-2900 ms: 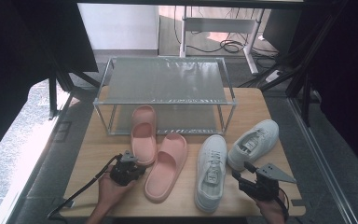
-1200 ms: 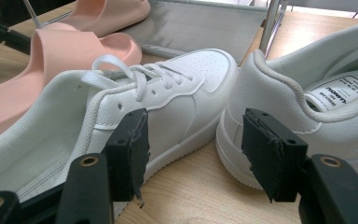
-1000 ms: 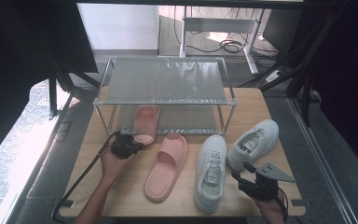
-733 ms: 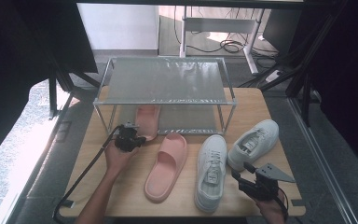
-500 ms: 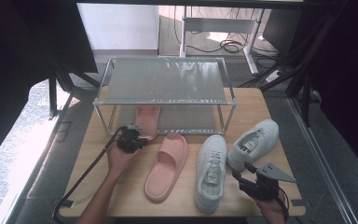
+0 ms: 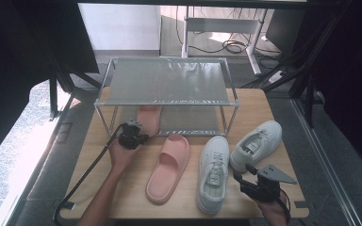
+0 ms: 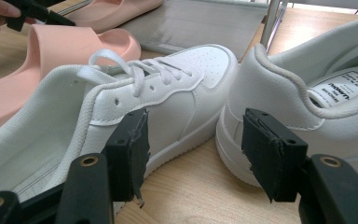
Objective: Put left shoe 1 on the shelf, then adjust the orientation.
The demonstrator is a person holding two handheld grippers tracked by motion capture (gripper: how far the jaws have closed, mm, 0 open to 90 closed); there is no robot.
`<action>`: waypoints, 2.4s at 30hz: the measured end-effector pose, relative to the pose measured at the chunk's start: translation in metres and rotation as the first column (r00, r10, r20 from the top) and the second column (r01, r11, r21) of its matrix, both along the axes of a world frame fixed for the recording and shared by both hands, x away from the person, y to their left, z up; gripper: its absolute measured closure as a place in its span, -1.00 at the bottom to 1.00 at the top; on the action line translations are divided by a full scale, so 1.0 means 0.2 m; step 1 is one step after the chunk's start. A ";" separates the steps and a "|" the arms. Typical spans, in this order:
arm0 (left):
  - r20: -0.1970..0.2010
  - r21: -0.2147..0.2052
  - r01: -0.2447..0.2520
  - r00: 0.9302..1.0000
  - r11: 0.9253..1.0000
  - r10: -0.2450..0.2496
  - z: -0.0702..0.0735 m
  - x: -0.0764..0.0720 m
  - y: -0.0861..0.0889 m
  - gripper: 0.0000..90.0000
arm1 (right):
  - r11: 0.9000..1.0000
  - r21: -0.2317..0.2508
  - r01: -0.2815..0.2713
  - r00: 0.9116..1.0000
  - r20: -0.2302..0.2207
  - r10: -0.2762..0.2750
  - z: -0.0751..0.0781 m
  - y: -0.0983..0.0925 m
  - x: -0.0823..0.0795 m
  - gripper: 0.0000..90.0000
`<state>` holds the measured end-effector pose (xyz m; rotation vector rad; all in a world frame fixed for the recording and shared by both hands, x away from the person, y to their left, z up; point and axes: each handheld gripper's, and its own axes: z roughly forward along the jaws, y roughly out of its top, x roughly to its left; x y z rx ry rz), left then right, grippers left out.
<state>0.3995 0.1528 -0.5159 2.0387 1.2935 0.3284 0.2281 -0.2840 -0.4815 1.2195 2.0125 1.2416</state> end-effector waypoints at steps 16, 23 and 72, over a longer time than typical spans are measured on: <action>0.018 -0.015 -0.035 0.999 0.999 0.035 -0.01 0.07 0.01 0.98 | 1.000 0.001 0.003 1.000 0.001 -0.003 0.00 0.00 0.00 -0.09; 0.020 -0.018 -0.033 0.999 0.999 0.034 0.00 0.06 0.02 0.94 | 1.000 -0.002 0.000 1.000 0.001 0.000 0.00 0.00 0.00 -0.09; -0.025 -0.031 0.180 0.983 0.983 -0.181 -0.02 -0.74 0.13 0.69 | 1.000 0.004 -0.005 1.000 0.013 0.004 0.02 0.01 -0.01 -0.09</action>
